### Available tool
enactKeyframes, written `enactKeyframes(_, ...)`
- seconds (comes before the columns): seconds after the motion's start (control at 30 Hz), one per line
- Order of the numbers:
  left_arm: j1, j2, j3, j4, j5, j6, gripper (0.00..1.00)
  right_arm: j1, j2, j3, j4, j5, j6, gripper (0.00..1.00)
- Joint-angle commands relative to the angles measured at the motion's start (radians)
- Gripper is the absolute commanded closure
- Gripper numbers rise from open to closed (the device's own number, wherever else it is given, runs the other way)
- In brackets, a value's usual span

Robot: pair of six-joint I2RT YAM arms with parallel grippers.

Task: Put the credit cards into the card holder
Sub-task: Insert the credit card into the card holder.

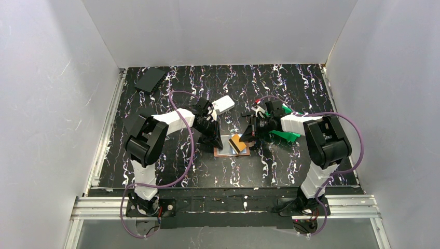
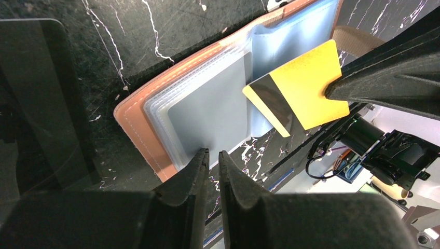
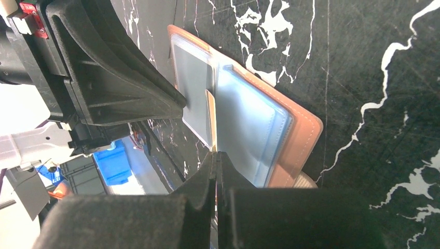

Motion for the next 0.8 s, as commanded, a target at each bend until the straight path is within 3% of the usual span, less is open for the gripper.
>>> enactKeyframes(0.0,-0.002,0.021,-0.032,-0.039,-0.038,0.033,0.88,0.016,0.024,0.010,0.065,0.020,0.009,0.99)
enactKeyframes(0.6,-0.002,0.014,-0.056,-0.024,-0.025,0.034,0.87,0.057,0.064,-0.099,0.488,0.063,0.195,0.99)
enactKeyframes(0.77,-0.002,0.013,-0.064,-0.025,-0.027,0.041,0.87,0.057,0.064,-0.104,0.486,0.062,0.129,0.99)
